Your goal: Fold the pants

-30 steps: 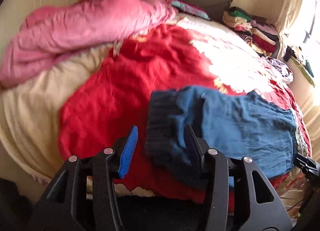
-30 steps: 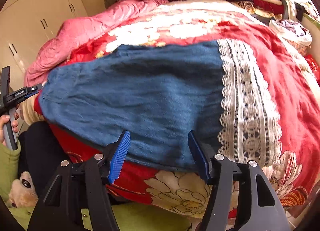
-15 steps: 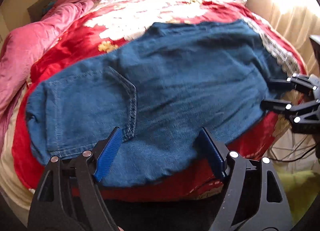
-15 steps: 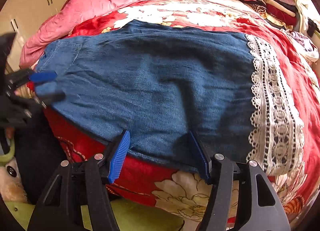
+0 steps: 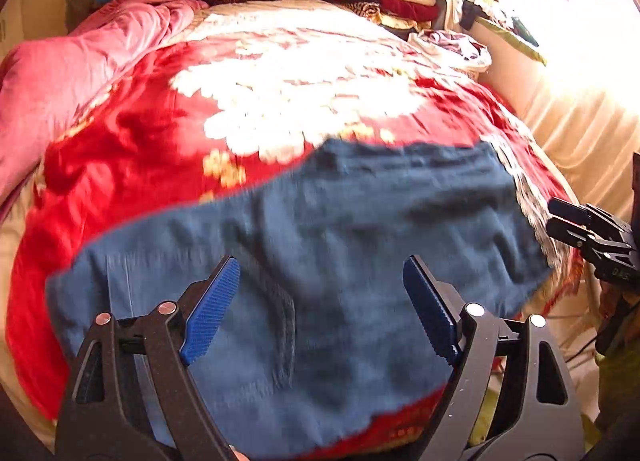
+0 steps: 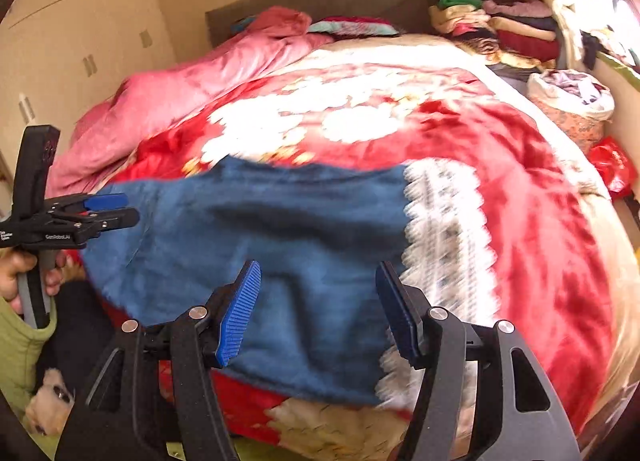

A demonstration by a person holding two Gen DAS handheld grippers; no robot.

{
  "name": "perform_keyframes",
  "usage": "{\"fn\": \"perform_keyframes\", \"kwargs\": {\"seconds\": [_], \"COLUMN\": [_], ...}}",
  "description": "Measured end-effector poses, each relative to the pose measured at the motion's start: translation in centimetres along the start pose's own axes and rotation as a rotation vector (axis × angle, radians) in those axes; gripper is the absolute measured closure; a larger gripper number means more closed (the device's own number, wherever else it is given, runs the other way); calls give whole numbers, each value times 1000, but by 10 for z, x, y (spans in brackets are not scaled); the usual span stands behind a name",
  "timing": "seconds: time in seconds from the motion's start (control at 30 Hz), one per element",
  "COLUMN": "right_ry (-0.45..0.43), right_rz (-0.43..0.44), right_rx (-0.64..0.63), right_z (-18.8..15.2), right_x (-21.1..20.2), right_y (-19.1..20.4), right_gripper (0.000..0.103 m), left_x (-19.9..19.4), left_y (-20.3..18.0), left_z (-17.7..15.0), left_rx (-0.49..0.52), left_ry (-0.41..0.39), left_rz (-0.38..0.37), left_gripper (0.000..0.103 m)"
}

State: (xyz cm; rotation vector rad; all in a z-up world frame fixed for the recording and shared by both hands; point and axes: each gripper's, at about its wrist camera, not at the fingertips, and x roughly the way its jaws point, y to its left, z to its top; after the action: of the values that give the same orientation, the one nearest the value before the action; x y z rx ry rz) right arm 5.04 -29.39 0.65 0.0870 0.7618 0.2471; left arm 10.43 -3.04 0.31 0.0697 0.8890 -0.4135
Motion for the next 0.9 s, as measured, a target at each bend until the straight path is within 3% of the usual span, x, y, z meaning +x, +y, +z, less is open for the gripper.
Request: {"fn": "perform_keyframes", "kwargs": {"seconds": [0.2,0.4,0.47,0.53,0.6,0.8,0.87,0.9], "right_ry": [29,66,75,89,107,113,120,126], "right_rz": [-30,-68,-89,-101,-103,-91,-92,-97], "right_rx": [-37,-82,-89,-83,-59,2,-13,-20], "right_z": [29,41,40,37,31,18,18,19], "right_x": [27,59,66,71,75,80,82,83], "right_y": [-14,-11,-12,-16,-22,-35,-33,-32], "right_gripper": [44,44,44,44,44,44,41,41], "left_x": [52,107,118,124,122,89,95,106], "left_y": [6,11,8,0,-6,15,20,20], "left_z": [55,74,73,69,66,72,70,66], "left_rx": [-14,-32,-33,-25,-5,-91,-112,-111], "left_ry": [36,117,135,149,142,-2,3,45], "left_rz": [-17,-56,-89,-140,-152,-221,-193,-160], "left_gripper": [26,26,35,72,95,98,98,98]}}
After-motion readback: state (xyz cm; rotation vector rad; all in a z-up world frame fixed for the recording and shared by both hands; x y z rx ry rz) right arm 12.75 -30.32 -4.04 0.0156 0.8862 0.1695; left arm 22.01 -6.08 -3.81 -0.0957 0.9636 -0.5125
